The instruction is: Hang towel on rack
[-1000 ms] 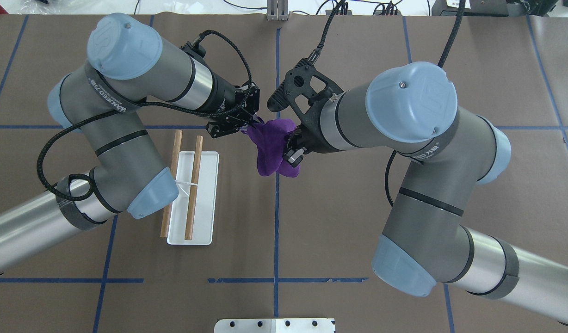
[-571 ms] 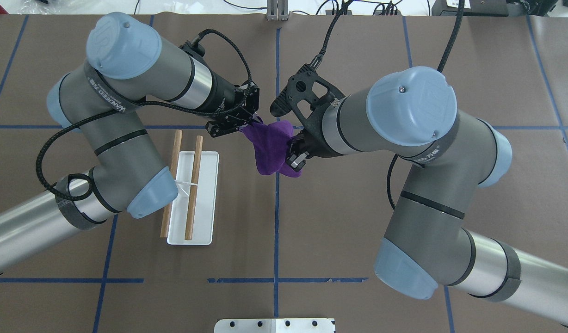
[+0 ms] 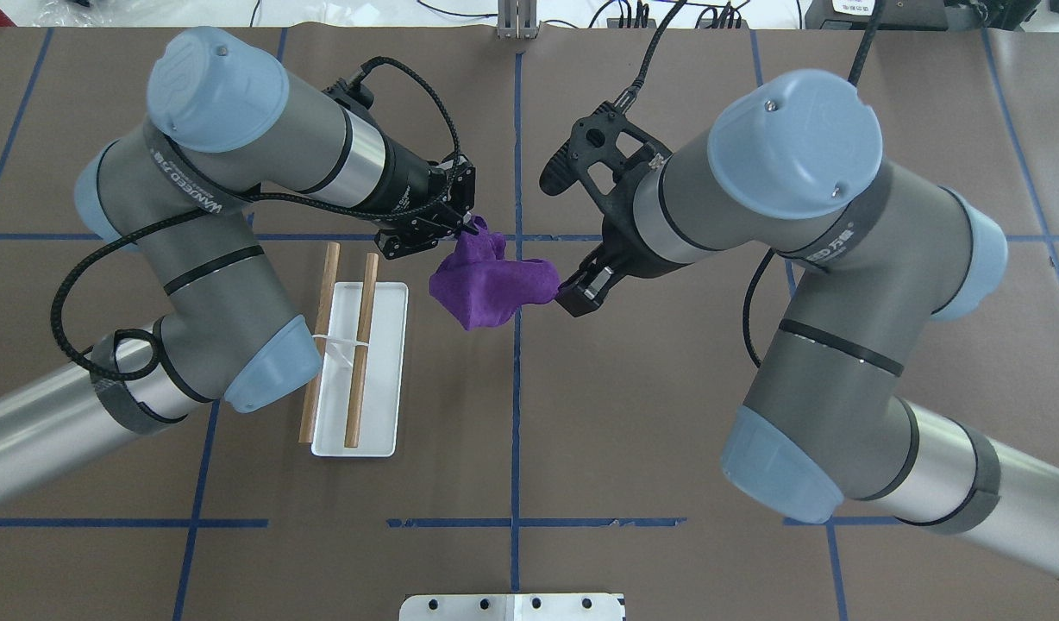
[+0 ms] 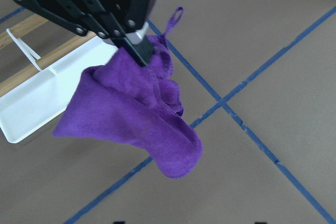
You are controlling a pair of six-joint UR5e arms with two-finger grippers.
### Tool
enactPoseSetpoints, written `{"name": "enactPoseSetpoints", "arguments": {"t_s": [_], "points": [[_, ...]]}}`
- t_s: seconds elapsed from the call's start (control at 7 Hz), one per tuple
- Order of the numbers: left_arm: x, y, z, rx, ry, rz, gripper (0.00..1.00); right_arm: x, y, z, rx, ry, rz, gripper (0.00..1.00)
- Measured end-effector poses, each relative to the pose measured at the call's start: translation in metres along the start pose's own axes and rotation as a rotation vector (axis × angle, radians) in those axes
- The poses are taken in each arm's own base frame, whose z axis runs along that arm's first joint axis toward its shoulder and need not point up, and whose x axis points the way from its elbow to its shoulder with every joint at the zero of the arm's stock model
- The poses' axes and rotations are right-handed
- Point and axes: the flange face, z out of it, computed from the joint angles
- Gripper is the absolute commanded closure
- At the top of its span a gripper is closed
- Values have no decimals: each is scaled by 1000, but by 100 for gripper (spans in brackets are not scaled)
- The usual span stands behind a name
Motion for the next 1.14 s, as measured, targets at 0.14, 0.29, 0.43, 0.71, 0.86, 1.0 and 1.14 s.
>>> {"name": "enactPoseSetpoints", "arguments": {"t_s": [0.14, 0.29, 0.43, 0.71, 0.86, 1.0, 1.14], "points": [[-19, -2, -11, 2, -2, 34, 100, 25, 5, -5, -56, -12, 42, 0], [-40, -8, -25, 10, -9, 84, 100, 51, 13, -3, -101, -3, 60, 0], [-59, -17, -34, 23, -21, 137, 100, 73, 20, 0, -131, 13, 49, 0], [-109, -38, -39, 42, -85, 243, 100, 111, 35, 6, -172, 44, 17, 0], [-134, -48, -39, 48, -121, 289, 100, 127, 42, 9, -189, 56, 1, 0], [-150, -56, -39, 52, -148, 322, 100, 144, 46, 10, -203, 67, -10, 0], [-158, -63, -39, 58, -163, 345, 100, 161, 49, 11, -217, 73, -20, 0]]}}
